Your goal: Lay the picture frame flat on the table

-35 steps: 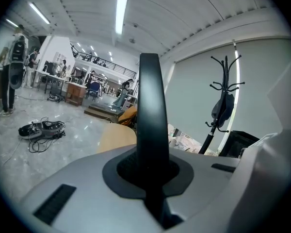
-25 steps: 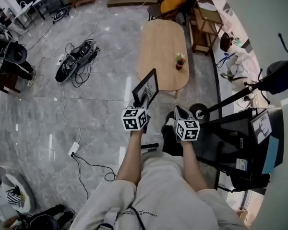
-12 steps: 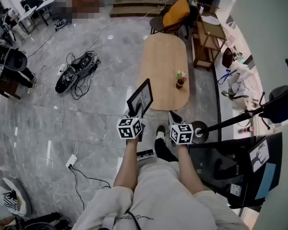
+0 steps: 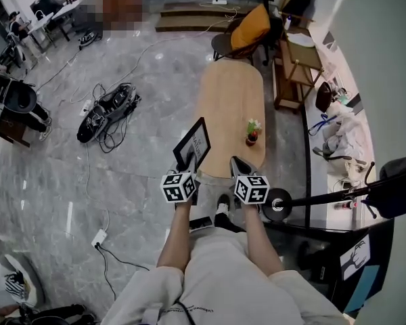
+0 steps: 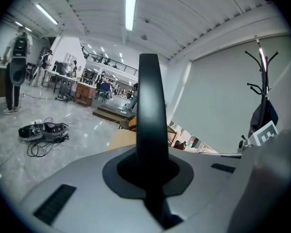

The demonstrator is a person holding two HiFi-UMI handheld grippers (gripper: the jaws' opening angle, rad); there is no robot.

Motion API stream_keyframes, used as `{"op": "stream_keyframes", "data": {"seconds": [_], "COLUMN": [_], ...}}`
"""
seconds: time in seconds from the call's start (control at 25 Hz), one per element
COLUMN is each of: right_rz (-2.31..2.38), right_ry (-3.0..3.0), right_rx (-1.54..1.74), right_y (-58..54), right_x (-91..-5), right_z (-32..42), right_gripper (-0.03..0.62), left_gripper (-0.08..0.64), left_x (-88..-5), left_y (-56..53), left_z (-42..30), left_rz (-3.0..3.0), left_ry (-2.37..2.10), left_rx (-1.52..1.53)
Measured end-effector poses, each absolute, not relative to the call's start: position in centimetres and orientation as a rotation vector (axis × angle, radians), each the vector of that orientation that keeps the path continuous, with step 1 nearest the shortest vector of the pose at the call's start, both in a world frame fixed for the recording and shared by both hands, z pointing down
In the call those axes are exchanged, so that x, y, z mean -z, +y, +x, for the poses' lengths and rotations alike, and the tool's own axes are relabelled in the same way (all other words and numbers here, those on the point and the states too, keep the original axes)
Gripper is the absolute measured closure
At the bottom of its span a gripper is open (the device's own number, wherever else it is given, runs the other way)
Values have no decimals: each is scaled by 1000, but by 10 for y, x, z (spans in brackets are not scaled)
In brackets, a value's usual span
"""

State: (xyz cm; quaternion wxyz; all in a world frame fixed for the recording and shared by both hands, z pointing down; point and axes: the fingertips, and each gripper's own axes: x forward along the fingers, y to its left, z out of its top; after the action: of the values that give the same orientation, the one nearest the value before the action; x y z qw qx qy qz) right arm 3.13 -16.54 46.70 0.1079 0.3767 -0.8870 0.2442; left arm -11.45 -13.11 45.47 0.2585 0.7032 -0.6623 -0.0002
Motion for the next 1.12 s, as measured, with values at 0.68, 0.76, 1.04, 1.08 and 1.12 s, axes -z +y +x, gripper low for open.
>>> {"op": "stream_keyframes", "data": {"seconds": [0.68, 0.76, 1.04, 1.08, 1.12], "right_rz": [1004, 998, 1002, 1004, 1006], "right_ry": [-2693, -2688, -2646, -2639, -2625], "right_rx": [-882, -940, -1065, -1053, -1036], "right_y": [-341, -351, -379, -389, -396], "right_x": [-472, -481, -526, -533, -540], "right_z": [-29, -40, -64, -68, -71], "right_gripper": [557, 557, 557, 557, 557], "left_gripper": [534, 534, 534, 534, 532], "left_x": [-455, -465, -506, -514, -522], "left_y": [-254, -250, -263, -276, -289], "left_z": [-186, -206, -243, -247, -248], "left_rz": [1827, 1789, 1725, 1739, 1753], "left_ry": [-1929, -1923, -1870, -1847, -1817], "left_rx": [10, 1, 24, 16, 6]}}
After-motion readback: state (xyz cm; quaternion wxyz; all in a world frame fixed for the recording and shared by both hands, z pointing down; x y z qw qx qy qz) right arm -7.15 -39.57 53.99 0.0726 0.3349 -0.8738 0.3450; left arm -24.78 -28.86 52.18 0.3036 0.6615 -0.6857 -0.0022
